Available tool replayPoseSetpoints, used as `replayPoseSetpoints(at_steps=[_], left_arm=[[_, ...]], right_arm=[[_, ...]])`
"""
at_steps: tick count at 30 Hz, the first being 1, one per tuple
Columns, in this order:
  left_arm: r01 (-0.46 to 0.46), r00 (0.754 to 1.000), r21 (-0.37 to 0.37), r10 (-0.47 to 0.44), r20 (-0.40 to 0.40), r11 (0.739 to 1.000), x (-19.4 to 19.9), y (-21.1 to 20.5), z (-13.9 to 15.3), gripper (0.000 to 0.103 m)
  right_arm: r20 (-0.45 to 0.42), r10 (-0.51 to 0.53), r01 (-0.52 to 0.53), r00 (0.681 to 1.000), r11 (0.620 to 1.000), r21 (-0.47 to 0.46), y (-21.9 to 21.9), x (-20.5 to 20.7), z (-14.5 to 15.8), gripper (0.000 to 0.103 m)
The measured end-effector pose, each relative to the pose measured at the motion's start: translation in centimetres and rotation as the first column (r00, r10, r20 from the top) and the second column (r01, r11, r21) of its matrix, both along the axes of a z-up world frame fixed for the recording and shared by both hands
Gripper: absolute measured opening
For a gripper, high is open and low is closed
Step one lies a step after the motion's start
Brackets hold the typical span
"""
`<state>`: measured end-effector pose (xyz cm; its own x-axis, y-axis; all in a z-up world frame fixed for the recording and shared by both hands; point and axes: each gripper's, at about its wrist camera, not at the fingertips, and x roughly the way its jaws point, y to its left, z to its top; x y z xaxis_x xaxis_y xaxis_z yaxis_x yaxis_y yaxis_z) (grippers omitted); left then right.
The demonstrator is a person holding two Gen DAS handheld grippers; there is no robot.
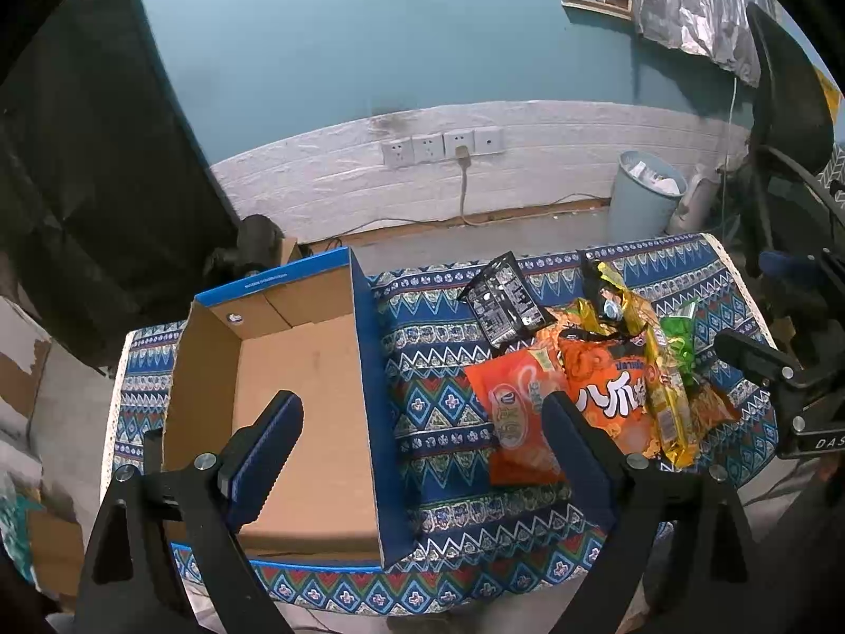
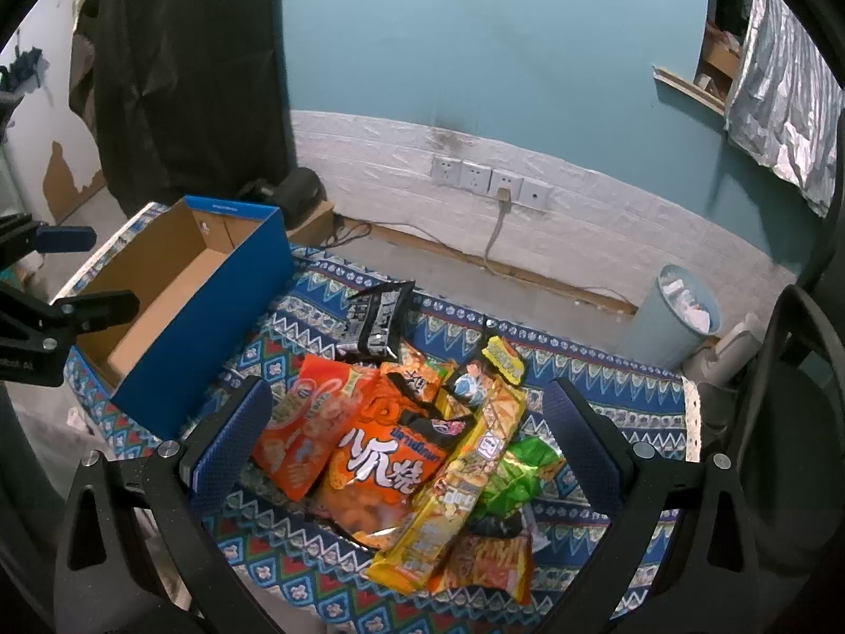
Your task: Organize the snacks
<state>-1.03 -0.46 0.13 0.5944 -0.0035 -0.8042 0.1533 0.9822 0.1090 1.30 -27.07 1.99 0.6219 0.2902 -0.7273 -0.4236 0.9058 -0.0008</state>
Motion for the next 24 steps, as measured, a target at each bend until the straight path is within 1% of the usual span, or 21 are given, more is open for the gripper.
replayPoseSetpoints(at_steps=[24], left_arm=[[0.009,1.000,0.002,-0.009,-0.001,1.000,-0.32,-0.09,0.17,0.093]], right_arm=[[-0.006,0.000,0.000,1.000,1.000,-0.003,-0.05,-0.03,-0.23,0.100]])
